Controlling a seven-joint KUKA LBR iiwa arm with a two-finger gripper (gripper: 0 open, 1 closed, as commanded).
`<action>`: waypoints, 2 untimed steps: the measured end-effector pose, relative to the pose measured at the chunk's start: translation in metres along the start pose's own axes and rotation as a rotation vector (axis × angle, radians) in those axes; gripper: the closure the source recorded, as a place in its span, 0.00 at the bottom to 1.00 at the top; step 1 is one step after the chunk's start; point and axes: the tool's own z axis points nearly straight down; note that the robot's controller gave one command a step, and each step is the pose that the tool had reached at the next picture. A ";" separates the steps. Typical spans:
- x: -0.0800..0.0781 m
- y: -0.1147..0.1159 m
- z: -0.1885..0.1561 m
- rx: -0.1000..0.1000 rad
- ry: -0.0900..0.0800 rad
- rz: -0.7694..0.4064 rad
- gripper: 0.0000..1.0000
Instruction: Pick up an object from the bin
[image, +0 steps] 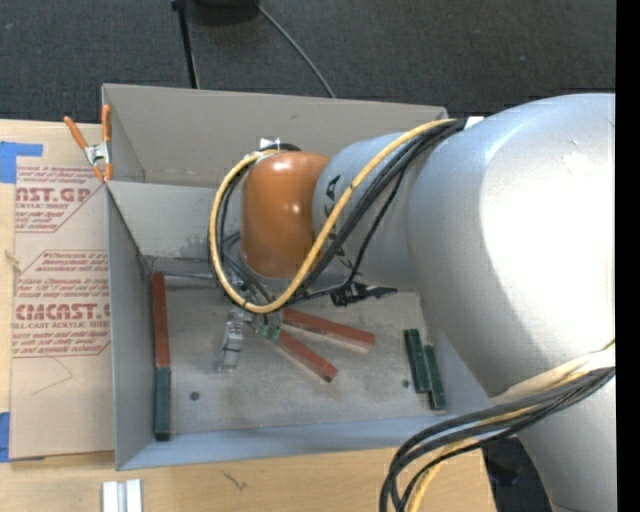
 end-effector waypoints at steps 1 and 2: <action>0.005 -0.022 -0.023 -0.006 0.006 -0.048 0.00; -0.008 -0.070 -0.028 -0.005 -0.006 -0.192 0.00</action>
Offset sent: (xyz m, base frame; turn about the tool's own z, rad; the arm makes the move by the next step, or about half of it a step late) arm -0.0035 -0.0908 0.0212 -0.2306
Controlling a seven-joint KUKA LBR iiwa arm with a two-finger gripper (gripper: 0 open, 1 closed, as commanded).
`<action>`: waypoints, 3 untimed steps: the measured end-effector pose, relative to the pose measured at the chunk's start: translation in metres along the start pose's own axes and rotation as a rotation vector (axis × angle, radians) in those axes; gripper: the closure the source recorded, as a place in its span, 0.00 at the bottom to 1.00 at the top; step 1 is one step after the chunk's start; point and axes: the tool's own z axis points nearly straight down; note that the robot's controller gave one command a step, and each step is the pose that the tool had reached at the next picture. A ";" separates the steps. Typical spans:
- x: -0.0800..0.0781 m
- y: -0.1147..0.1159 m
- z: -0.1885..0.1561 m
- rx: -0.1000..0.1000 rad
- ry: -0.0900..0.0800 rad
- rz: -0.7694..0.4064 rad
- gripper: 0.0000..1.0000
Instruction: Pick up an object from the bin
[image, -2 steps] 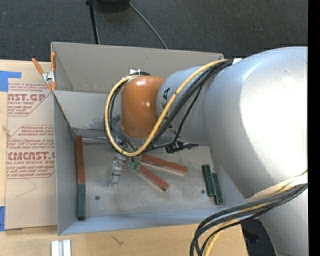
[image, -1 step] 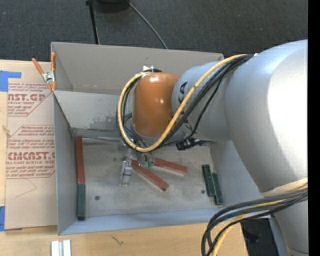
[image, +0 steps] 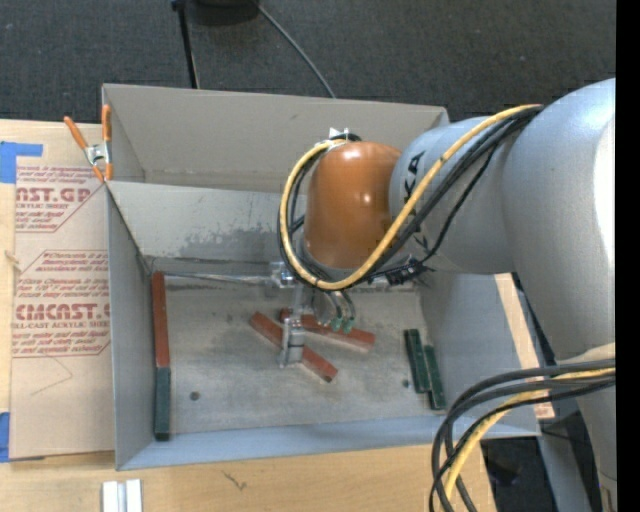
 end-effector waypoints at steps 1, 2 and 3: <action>-0.015 0.003 0.041 -0.002 0.004 -0.100 1.00; -0.015 0.003 0.041 -0.002 0.004 -0.100 1.00; -0.005 0.004 0.002 0.000 0.014 -0.127 1.00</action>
Offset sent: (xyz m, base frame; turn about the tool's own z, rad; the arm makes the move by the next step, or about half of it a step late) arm 0.0000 0.0000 0.0000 0.0000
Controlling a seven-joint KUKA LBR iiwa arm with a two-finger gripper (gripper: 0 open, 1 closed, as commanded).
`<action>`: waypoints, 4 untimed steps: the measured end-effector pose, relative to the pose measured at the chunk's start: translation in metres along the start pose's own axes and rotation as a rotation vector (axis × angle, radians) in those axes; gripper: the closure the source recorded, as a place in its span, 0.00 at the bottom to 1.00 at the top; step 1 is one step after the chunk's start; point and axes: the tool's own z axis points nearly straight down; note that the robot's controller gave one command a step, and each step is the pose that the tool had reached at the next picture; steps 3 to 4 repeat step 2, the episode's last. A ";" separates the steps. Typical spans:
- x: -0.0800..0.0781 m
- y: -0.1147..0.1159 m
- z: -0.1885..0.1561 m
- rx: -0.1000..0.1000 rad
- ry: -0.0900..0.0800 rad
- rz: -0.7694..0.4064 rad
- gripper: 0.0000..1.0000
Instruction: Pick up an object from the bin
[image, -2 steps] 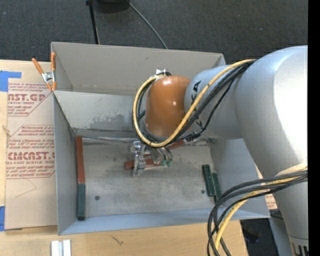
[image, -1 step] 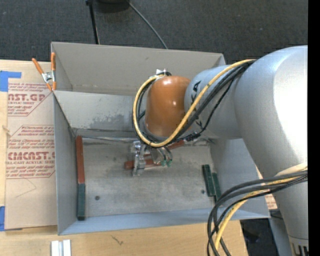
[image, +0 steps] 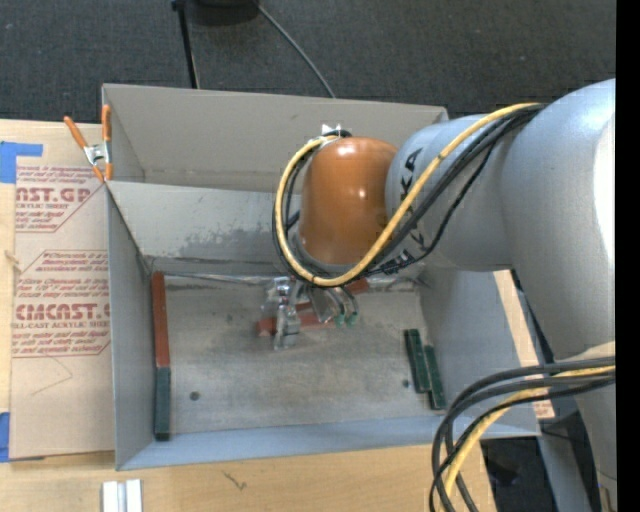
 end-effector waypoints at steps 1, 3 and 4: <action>0.012 -0.009 -0.063 0.000 -0.005 0.003 1.00; 0.000 -0.018 -0.111 -0.001 -0.012 0.052 1.00; 0.000 -0.018 -0.111 -0.001 -0.012 0.052 1.00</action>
Offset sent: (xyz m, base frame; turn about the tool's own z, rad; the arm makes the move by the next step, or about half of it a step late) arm 0.0054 -0.0198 0.1117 0.0548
